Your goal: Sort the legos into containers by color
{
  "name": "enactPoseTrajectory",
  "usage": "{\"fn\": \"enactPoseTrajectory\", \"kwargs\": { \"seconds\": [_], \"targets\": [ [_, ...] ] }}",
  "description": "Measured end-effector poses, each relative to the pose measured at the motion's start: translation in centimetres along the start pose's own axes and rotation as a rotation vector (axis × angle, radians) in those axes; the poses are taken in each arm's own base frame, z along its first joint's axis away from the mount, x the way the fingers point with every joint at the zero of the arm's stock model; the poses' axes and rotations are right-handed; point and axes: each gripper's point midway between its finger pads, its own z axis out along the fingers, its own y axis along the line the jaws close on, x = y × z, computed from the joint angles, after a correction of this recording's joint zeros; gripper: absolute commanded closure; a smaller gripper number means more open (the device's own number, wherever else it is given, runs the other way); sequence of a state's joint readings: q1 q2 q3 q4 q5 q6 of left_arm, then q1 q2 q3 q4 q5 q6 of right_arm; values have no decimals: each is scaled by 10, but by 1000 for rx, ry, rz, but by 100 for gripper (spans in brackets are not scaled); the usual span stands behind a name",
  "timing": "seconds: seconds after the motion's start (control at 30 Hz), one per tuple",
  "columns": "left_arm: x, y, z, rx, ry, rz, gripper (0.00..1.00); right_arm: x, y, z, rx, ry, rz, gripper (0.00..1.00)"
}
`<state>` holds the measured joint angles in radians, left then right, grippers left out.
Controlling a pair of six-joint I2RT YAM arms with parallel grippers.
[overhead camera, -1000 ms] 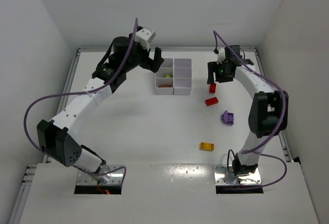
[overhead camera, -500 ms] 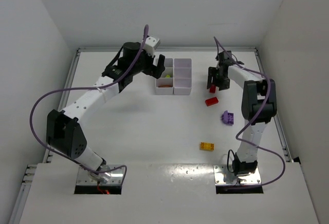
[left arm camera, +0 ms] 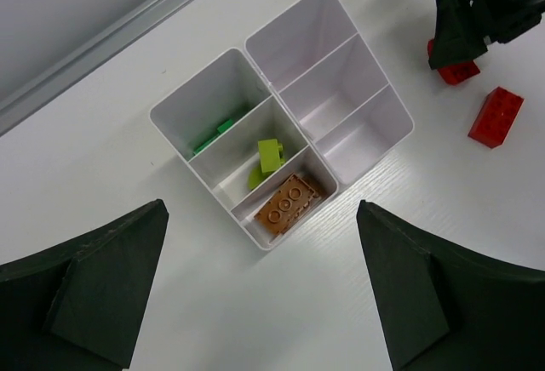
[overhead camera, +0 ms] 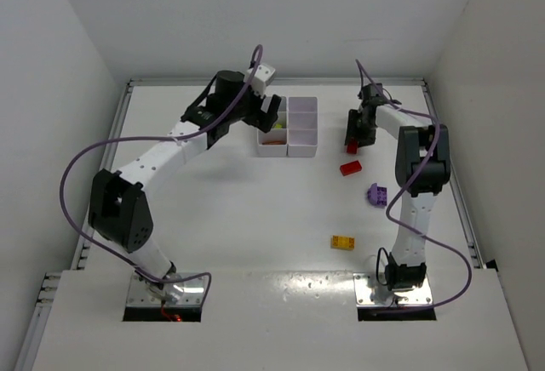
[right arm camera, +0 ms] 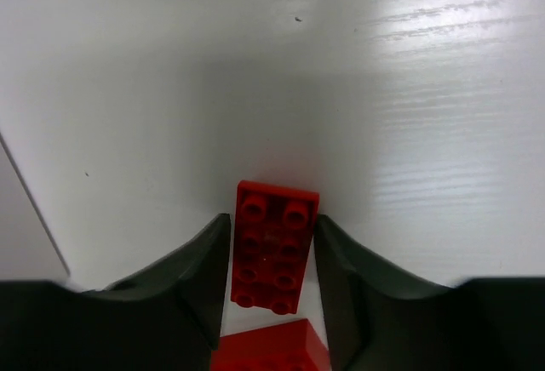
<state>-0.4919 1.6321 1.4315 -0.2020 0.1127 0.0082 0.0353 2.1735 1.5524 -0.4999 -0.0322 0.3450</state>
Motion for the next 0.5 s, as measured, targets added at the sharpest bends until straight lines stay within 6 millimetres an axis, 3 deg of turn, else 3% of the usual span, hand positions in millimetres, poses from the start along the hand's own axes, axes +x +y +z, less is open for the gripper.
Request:
{"fn": "enactPoseTrajectory", "kwargs": {
  "seconds": [0.03,0.13,0.23,0.33,0.5],
  "targets": [
    [3,-1,2,9,8,13,0,1,-1,1,3,5,0,74],
    [13,-9,5,62,36,55,2,1,-1,2,7,3,4,93],
    [20,-29,5,181,51,129,2,1,-3,0,12,-2,8,100],
    [28,-62,16,314,68,217,2,3,-13,-12,25,-5,25,100],
    [52,-151,59,522,134,342,2,-37,-44,-65,48,-149,66,100]
  ]
}}
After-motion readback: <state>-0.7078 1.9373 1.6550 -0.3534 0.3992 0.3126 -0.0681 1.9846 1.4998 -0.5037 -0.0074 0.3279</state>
